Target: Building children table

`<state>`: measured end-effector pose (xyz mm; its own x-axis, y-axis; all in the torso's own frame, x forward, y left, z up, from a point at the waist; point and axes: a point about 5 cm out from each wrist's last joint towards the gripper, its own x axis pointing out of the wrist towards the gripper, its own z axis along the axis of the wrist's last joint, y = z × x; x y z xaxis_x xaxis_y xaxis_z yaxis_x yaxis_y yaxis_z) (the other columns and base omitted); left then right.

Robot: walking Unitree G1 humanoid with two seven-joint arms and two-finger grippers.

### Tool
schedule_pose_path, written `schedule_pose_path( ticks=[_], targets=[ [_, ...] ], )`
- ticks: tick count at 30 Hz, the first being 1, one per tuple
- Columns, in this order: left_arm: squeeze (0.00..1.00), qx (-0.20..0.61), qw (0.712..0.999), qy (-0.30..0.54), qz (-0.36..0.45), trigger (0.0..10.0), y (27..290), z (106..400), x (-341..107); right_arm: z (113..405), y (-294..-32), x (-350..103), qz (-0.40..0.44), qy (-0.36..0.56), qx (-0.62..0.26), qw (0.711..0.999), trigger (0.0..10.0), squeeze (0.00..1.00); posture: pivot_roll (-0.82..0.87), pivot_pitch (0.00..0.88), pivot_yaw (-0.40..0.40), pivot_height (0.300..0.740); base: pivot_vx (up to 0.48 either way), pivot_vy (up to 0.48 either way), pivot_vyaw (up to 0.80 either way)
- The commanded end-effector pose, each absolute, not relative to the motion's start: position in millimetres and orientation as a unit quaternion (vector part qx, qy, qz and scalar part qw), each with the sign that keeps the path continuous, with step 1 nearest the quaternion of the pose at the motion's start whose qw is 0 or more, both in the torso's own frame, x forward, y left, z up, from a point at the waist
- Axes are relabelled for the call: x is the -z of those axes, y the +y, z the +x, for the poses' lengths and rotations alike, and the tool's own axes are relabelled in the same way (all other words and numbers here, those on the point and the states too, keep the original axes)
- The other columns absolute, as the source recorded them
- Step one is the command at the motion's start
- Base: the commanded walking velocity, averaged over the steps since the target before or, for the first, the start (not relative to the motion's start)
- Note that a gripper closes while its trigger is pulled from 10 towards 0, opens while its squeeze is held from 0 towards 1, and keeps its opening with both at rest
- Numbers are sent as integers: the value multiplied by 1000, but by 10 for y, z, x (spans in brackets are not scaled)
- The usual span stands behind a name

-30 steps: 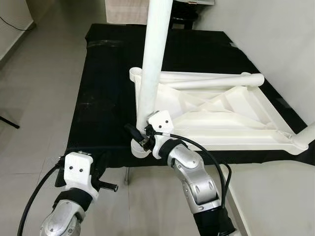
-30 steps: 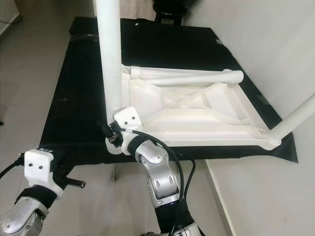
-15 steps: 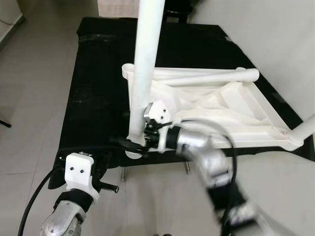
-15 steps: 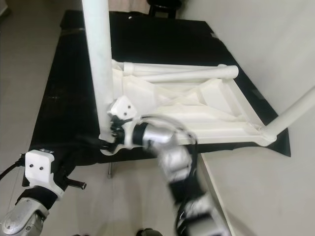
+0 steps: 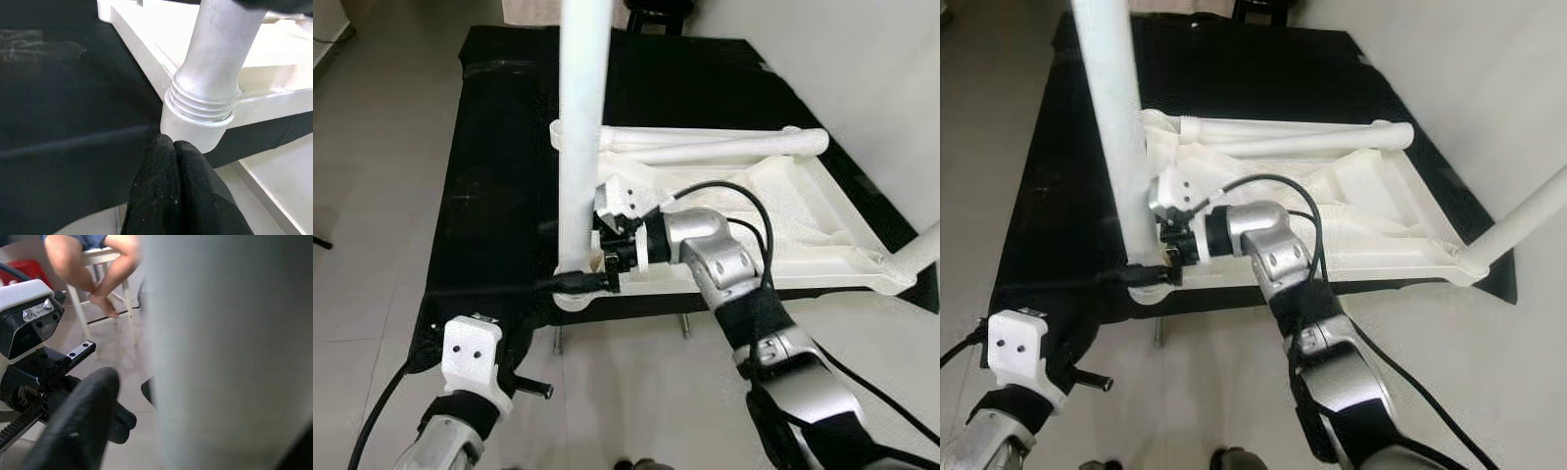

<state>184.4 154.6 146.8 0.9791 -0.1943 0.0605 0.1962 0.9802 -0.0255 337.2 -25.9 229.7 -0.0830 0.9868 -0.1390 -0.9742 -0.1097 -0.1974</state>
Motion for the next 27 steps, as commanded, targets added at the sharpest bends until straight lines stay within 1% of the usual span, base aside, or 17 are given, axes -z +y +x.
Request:
schedule_pose_path(
  ticks=[1,9,10,11,12,14,15,16,17,18,19,20,21,22,23,25,27],
  targets=[
    [0,100,995,-22,-19,10000,1525,1808,-1465,3344,-179,-2276,-117,-22,-765,633,0,0,-40,228,-141,740,0,0,0],
    [0,103,994,-17,-19,10000,1524,1792,-1457,3404,-189,-2352,-112,-32,-776,620,0,0,-41,228,-138,740,0,0,0],
    [0,103,994,-15,-19,10000,1524,1801,-1446,3480,-274,-2381,-109,-49,-744,657,0,0,-55,212,-141,740,0,0,0],
    [0,102,994,-15,-19,10000,1524,1807,-1441,3519,-325,-2396,-106,-59,-724,680,0,0,-57,211,-142,740,0,0,0],
    [0,102,994,-15,-19,10000,1524,1807,-1441,3519,-325,-2396,-106,-59,-724,680,0,0,-57,211,-142,740,0,0,0],
    [0,101,995,-15,-20,10000,1525,1816,-1435,3567,-420,-2405,-99,-74,-683,720,0,0,-68,203,-147,740,0,0,0],
    [0,101,995,-15,-20,10000,1525,1816,-1435,3567,-420,-2405,-99,-74,-683,720,0,0,-68,203,-147,740,0,0,0],
    [0,101,995,-15,-20,10000,1530,1823,-1431,3563,-471,-2367,-82,-77,-650,751,0,0,-75,198,-150,740,0,0,0],
    [0,99,995,-17,-19,10000,1554,1837,-1425,3529,-463,-2105,-29,-39,-497,866,0,0,-101,184,-151,740,0,0,0],
    [0,99,995,-17,-19,10000,1554,1837,-1425,3529,-463,-2105,-29,-39,-497,866,0,0,-101,184,-151,740,0,0,0],
    [0,99,995,-18,-19,10000,1568,1842,-1423,3503,-454,-1983,-16,-17,-416,909,0,0,-101,184,-151,740,0,0,0],
    [0,99,995,-18,-19,10000,1568,1842,-1423,3503,-454,-1983,-16,-17,-416,909,0,0,-101,184,-151,740,0,0,0],
    [0,98,995,-18,-19,10000,1581,1862,-1420,3425,-468,-1802,-27,21,-304,952,0,0,-123,189,-126,740,0,0,0],
    [0,102,994,-19,-18,10000,1575,1883,-1423,3218,-337,-1655,-25,44,-275,960,0,0,-123,189,-126,740,0,0,0],
    [0,102,994,-19,-18,10000,1575,1883,-1423,3218,-337,-1655,-25,44,-275,960,0,0,-123,189,-126,740,0,0,0],
    [0,110,994,-18,-14,10000,1566,1941,-1404,2992,13,-1643,-17,40,-314,948,0,0,-113,156,-111,740,0,0,0],
    [0,110,994,-18,-14,10000,1575,1965,-1393,2971,135,-1691,-13,25,-344,939,0,0,-111,153,-114,740,0,0,0]
  ],
)
